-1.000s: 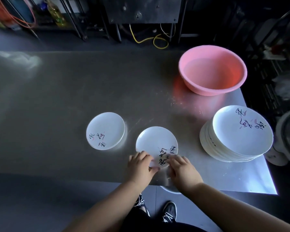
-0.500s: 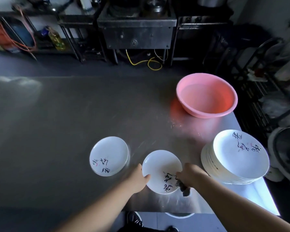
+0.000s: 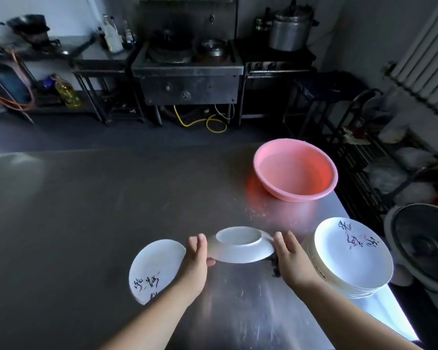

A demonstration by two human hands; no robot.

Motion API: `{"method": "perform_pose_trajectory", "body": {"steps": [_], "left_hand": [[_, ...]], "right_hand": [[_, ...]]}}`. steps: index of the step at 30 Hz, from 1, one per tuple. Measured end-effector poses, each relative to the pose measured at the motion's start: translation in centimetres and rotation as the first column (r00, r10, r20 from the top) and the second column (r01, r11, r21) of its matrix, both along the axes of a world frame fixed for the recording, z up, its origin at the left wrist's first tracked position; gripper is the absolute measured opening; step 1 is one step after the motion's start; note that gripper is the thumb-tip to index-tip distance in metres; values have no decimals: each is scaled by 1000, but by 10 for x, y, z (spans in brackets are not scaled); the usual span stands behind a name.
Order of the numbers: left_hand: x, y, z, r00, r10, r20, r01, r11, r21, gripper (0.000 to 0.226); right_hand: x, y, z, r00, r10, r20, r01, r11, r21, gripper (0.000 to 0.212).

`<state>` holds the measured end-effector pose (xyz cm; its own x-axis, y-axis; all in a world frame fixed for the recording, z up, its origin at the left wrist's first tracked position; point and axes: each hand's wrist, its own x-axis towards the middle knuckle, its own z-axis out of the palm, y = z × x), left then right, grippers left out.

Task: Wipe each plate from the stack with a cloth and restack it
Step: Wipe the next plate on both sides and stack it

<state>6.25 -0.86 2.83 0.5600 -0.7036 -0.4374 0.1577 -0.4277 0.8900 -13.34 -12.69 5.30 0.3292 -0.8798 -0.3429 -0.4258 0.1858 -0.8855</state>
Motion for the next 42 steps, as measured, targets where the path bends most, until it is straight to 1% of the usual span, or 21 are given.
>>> {"method": "perform_pose_trajectory", "body": {"steps": [1, 2, 3, 4, 6, 8, 10, 12, 13, 14, 16, 19, 24, 27, 31, 33, 35, 37, 38, 41, 42], "left_hand": [[5, -2, 9, 996, 42, -83, -49, 995, -89, 24], [9, -4, 20, 975, 61, -212, -98, 981, -170, 16], [14, -7, 31, 944, 52, -326, -131, 965, -225, 26], [19, -11, 38, 905, 28, -424, -156, 950, -270, 36], [28, -17, 55, 872, -40, -489, -147, 930, -337, 41], [34, -19, 69, 862, -81, -501, -134, 916, -377, 40], [37, -19, 81, 861, -120, -494, -109, 906, -409, 41], [36, -17, 91, 855, -175, -489, -72, 892, -445, 46], [34, -16, 96, 850, -203, -486, -57, 882, -468, 50], [32, -15, 102, 847, -223, -482, -49, 872, -488, 52], [24, -15, 113, 843, -261, -470, -31, 849, -528, 48], [14, -19, 131, 855, -265, -445, -47, 815, -577, 43], [8, -25, 148, 860, -209, -466, -129, 794, -594, 36], [-5, -26, 152, 855, -195, -480, -150, 793, -590, 34], [-22, -33, 162, 874, -188, -449, -141, 785, -603, 38], [-27, -39, 170, 879, -167, -446, -164, 772, -614, 37], [-31, -45, 177, 882, -158, -444, -178, 760, -625, 37], [-37, -49, 180, 887, -171, -430, -159, 761, -629, 38], [-42, -50, 182, 891, -179, -418, -139, 768, -626, 38], [-56, -56, 188, 899, -210, -385, -89, 772, -629, 40], [-58, -59, 192, 900, -214, -379, -87, 764, -640, 42]], "right_hand": [[1, -1, 9, 1000, -9, 24, 11, 997, -77, 26], [2, -3, 17, 1000, 1, 15, 2, 985, -172, 16], [4, -5, 24, 1000, 25, -18, -29, 964, -263, 7], [5, -7, 31, 995, 44, -85, -71, 935, -348, 6], [10, -11, 44, 972, 22, -235, -137, 861, -489, 9], [16, -14, 59, 958, -64, -281, -129, 777, -616, 12], [23, -16, 72, 975, -106, -196, -70, 688, -722, 22], [34, -17, 85, 995, -29, -97, -57, 640, -766, 41], [43, -17, 92, 995, 45, -86, -95, 614, -784, 46], [52, -17, 97, 987, 123, -104, -156, 568, -808, 49], [70, -16, 105, 946, 237, -221, -305, 423, -853, 53], [79, -6, 113, 866, 295, -403, -478, 253, -841, 63], [51, 21, 103, 782, 336, -525, -574, 59, -817, 73], [39, 3, 108, 776, 277, -566, -595, 28, -803, 77], [29, -32, 134, 789, 182, -587, -608, 97, -788, 86], [18, -31, 136, 801, 206, -562, -584, 66, -809, 86], [3, -21, 131, 809, 246, -534, -549, -7, -836, 83], [-10, -22, 130, 813, 234, -534, -541, -40, -840, 82], [-13, -30, 134, 821, 211, -531, -539, -24, -842, 82], [-18, -64, 158, 837, 133, -530, -543, 96, -834, 83], [-20, -72, 164, 839, 122, -530, -542, 105, -834, 83]]}}
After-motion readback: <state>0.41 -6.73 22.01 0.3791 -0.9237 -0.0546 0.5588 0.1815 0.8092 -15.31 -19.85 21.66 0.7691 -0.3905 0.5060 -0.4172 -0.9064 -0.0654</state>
